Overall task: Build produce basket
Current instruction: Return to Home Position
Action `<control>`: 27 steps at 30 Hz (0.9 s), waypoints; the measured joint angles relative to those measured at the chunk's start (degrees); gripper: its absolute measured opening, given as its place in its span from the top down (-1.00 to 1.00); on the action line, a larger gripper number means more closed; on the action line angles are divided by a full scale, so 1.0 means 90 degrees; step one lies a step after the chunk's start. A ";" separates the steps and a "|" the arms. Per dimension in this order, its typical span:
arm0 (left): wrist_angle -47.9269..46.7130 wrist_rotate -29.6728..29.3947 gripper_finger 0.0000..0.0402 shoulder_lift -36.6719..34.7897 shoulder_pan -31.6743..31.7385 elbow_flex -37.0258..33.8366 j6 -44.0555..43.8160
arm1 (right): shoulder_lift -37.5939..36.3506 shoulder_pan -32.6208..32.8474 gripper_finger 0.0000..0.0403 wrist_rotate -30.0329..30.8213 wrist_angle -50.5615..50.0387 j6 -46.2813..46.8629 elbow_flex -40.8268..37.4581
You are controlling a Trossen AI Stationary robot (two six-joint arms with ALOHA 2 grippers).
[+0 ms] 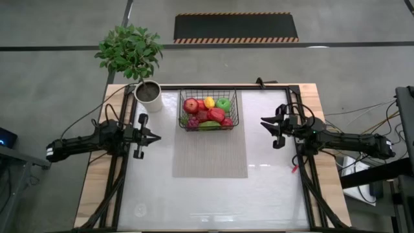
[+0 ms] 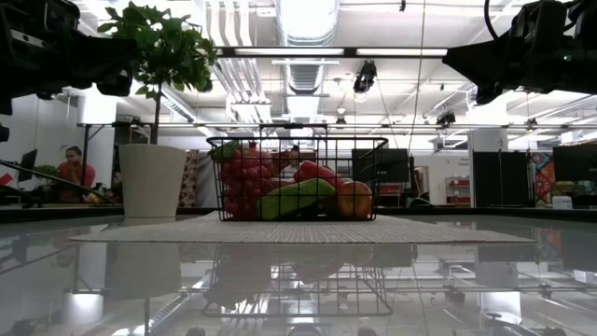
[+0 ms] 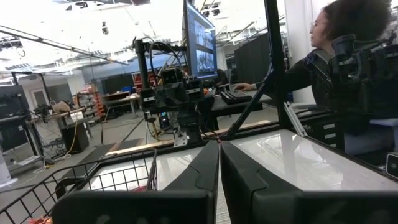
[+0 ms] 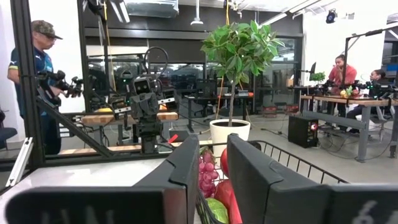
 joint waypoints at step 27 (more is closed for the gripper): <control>0.0001 0.0000 1.00 0.0010 -0.0002 0.0000 0.0000 | 0.0000 0.0002 0.62 0.0000 -0.0001 0.0000 0.0000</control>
